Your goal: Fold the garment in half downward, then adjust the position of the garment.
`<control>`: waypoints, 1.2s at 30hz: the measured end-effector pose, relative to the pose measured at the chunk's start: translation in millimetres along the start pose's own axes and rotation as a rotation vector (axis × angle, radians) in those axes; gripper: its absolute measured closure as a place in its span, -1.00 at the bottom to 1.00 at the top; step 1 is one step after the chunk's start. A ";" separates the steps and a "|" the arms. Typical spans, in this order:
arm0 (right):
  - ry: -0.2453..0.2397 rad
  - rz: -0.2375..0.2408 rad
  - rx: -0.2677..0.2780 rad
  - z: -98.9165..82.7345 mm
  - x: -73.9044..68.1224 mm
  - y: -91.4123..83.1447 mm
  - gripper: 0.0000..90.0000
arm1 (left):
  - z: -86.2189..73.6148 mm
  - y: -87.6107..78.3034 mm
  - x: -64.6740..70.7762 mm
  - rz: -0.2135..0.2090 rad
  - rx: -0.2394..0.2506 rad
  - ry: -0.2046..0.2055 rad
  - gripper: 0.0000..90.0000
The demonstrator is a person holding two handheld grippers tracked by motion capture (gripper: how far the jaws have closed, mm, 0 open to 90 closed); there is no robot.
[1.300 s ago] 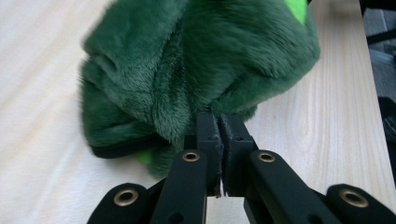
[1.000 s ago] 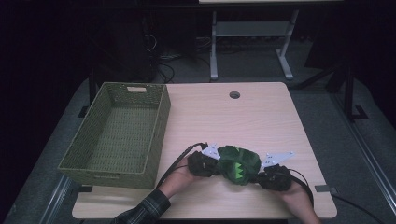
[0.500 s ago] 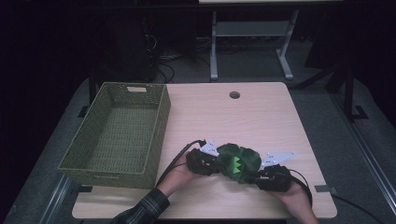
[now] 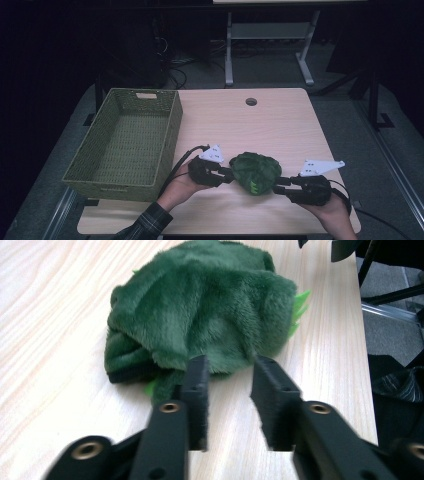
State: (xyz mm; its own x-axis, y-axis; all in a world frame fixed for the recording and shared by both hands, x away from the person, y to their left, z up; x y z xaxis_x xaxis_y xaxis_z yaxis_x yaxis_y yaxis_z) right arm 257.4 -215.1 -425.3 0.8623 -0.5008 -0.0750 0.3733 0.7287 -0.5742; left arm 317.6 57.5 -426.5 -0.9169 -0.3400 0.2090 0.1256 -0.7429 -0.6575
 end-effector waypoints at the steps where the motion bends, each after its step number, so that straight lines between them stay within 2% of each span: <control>1: 0.001 -0.006 0.003 0.9 1.3 0.7 0.56 | 2.1 1.8 -1.0 0.001 -0.002 -0.002 0.64; 3: 0.003 -0.016 -0.006 2.4 6.6 4.0 0.81 | 6.9 6.6 -4.1 -0.002 0.003 -0.011 0.79; 6: 0.005 -0.033 -0.016 3.2 14.1 12.6 0.98 | 14.1 16.1 -7.3 -0.019 0.018 -0.030 0.92; 9: 0.005 -0.047 -0.051 0.8 20.7 24.6 0.99 | 16.5 27.7 -8.1 -0.002 -0.003 -0.027 0.96; 11: 0.011 -0.040 -0.066 -2.4 24.3 32.2 1.00 | 13.3 36.6 -10.6 0.019 -0.042 -0.028 0.99; 13: 0.016 -0.029 -0.093 -6.9 25.9 40.5 1.00 | 9.4 42.1 -13.9 0.022 -0.060 -0.038 0.99; 14: 0.024 -0.027 -0.121 -8.9 25.1 44.3 1.00 | 7.2 45.1 -15.7 0.031 -0.074 -0.040 0.99; 15: 0.009 -0.030 -0.142 -10.9 25.0 48.2 1.00 | 5.0 47.2 -17.9 0.045 -0.097 -0.026 0.99; 18: 0.015 -0.019 -0.163 -15.2 22.1 55.6 1.00 | 0.0 53.6 -22.4 0.052 -0.109 -0.044 0.99; 22: 0.019 -0.004 -0.186 -20.4 21.2 60.6 1.00 | -2.8 61.0 -24.6 0.054 -0.126 -0.048 0.99; 26: 0.020 0.008 -0.196 -21.2 16.8 61.6 1.00 | -2.7 66.4 -28.5 0.076 -0.127 -0.047 0.99; 29: -0.001 0.020 -0.193 -19.7 11.5 60.9 1.00 | -3.2 71.0 -34.2 0.095 -0.131 -0.050 0.99; 32: -0.006 0.025 -0.156 -15.9 10.4 54.9 1.00 | -4.2 69.2 -39.3 0.104 -0.136 -0.056 0.99; 36: 0.012 0.008 -0.104 -8.6 16.3 43.2 1.00 | -5.4 57.5 -41.5 0.110 -0.136 -0.061 0.99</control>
State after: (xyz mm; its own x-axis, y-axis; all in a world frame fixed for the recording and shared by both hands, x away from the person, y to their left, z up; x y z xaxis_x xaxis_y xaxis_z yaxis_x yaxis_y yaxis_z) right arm 284.6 -195.8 -458.4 0.8609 -0.5009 -0.0891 0.3282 0.6806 -0.6550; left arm 360.8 32.0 -476.9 -0.8755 -0.4519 0.1711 0.1678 -0.6163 -0.7695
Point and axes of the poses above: each handheld gripper's, and its own axes: y roughly forward along the jaws, z roughly out of its top, x roughly to its right, the point moved 3 cm from there along y, roughly forward along the jaws, and after that the axes turned 8 degrees about -y, right-handed, at the moved point
